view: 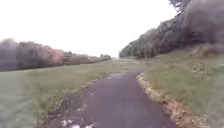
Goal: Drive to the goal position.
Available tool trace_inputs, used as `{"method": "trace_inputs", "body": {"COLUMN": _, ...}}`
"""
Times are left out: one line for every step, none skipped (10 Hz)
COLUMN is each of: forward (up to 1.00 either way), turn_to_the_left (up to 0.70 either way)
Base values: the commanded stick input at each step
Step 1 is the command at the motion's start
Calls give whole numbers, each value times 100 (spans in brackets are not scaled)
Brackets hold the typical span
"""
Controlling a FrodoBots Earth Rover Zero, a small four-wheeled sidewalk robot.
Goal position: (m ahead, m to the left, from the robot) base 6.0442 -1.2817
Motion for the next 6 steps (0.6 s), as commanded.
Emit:
{"method": "trace_inputs", "body": {"forward": 100, "turn_to_the_left": -4}}
{"method": "trace_inputs", "body": {"forward": 100, "turn_to_the_left": -15}}
{"method": "trace_inputs", "body": {"forward": 100, "turn_to_the_left": -29}}
{"method": "trace_inputs", "body": {"forward": 100, "turn_to_the_left": -39}}
{"method": "trace_inputs", "body": {"forward": 100, "turn_to_the_left": -39}}
{"method": "trace_inputs", "body": {"forward": 100, "turn_to_the_left": -39}}
